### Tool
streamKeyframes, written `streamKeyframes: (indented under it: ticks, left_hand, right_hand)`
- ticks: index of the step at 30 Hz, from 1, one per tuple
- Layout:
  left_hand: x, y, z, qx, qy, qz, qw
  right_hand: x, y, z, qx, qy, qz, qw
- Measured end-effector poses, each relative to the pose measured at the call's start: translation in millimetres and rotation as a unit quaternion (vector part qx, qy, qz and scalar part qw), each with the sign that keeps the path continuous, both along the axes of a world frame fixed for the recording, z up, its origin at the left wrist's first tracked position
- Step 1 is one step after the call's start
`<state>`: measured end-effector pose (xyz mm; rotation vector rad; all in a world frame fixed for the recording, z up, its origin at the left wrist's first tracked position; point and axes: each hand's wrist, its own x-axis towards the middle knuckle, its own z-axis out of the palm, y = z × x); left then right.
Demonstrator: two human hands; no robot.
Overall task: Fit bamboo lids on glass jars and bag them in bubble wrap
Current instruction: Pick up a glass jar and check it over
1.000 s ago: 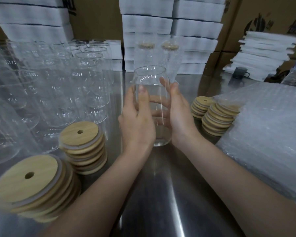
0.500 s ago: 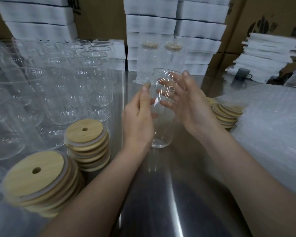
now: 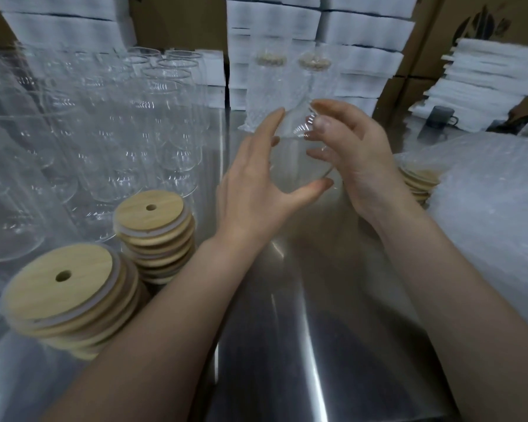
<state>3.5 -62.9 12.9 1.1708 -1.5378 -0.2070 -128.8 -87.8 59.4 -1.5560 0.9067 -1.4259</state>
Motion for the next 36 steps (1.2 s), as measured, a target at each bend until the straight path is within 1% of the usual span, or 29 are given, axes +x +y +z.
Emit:
streamKeyframes:
  ticks: [1,3,6,9,14,17,23,25,27,33,36]
  left_hand:
    - [1.0,-0.6,0.1,-0.008,-0.010,0.002,1.000]
    - [2.7,-1.7,-1.6,-0.020,-0.041,0.013,0.999]
    - [1.9,-2.5,-6.7,-0.044,-0.109,0.049,0.992]
    - [0.8,-4.2,-10.3,-0.069,-0.145,0.086,0.983]
    - [1.0,-6.8,-15.1,-0.086,-0.140,0.095,0.982]
    - [0.1,-7.7,-17.4,-0.088,-0.137,0.094,0.982]
    - [2.3,-12.2,-18.9,-0.091,-0.136,0.085,0.983]
    - [3.4,-12.7,-18.4,-0.094,-0.129,0.081,0.984]
    - [4.4,-12.2,-17.8,-0.103,-0.110,0.076,0.986]
    - [2.9,-6.7,-17.1,-0.080,-0.008,0.043,0.996]
    - [1.3,-3.6,-15.4,-0.067,0.059,0.017,0.996]
  right_hand:
    - [0.3,0.8,-0.4,-0.008,0.018,-0.016,1.000]
    - [2.4,1.2,-3.5,-0.012,0.022,-0.039,0.999]
    - [8.6,2.8,-7.9,0.003,-0.011,-0.060,0.998]
    - [13.6,4.9,-9.9,0.028,-0.065,-0.072,0.995]
    - [16.5,4.5,-10.8,0.065,-0.160,-0.048,0.984]
    - [15.3,1.9,-10.5,0.093,-0.235,-0.030,0.967]
    - [10.2,-2.2,-7.8,0.149,-0.318,0.034,0.936]
    - [8.3,-3.1,-7.8,0.165,-0.337,0.066,0.925]
    - [6.7,-4.6,-8.4,0.164,-0.340,0.098,0.921]
    - [3.3,-6.2,-7.3,0.126,-0.310,0.191,0.923]
    - [0.0,-3.2,-6.1,0.096,-0.272,0.230,0.930]
